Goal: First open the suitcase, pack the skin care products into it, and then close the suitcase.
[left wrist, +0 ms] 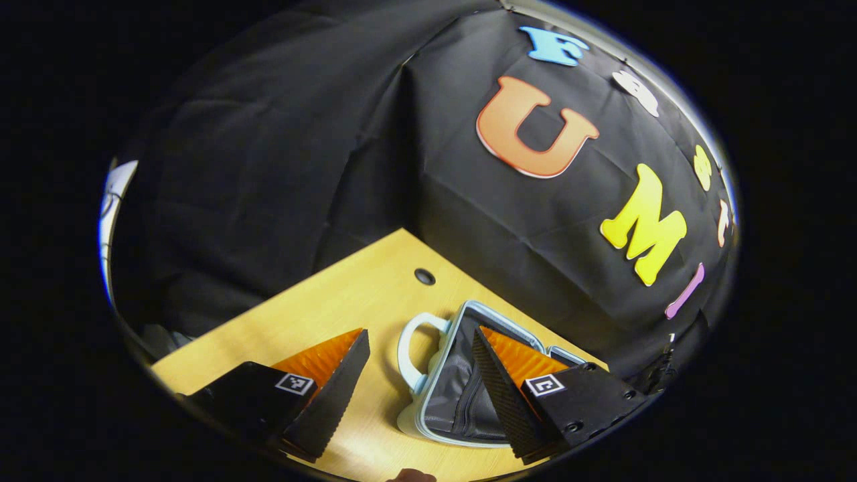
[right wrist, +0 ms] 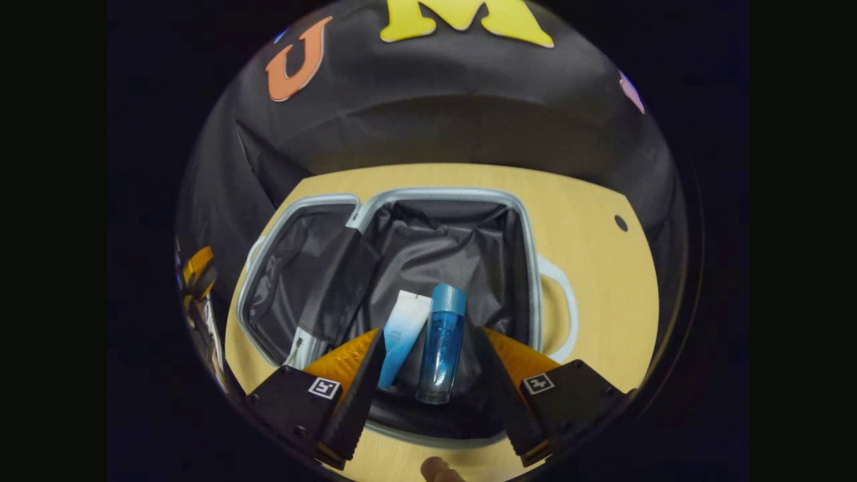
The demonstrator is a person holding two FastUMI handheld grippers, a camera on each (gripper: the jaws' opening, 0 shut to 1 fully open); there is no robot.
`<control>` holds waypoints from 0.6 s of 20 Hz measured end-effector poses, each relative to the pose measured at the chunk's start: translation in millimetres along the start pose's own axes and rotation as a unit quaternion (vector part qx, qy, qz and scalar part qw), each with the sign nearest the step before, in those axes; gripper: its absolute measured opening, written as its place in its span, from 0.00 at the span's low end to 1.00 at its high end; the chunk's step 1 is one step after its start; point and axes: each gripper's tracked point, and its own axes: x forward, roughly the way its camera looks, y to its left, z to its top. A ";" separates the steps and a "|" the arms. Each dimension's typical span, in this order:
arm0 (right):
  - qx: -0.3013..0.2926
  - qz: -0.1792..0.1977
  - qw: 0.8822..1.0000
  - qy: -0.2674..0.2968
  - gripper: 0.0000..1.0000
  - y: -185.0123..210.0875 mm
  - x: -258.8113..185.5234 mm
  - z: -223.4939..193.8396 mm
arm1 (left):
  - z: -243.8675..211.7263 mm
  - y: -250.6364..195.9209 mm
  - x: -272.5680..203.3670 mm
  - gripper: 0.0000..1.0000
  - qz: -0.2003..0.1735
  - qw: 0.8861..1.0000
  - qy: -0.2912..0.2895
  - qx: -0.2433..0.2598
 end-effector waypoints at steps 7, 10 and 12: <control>-0.026 -0.003 0.990 -0.137 0.81 2.3 -137.7 51.9 | -39.4 15.5 45.1 0.98 -0.024 0.995 0.060 -0.080; -0.016 -0.014 0.982 -0.188 0.83 -8.1 -203.0 64.6 | -60.4 24.4 67.0 0.96 0.009 0.991 0.090 -0.100; 0.000 -0.029 0.977 -0.213 0.81 -22.5 -240.3 67.2 | -62.1 19.7 71.4 0.94 0.005 0.990 0.093 -0.108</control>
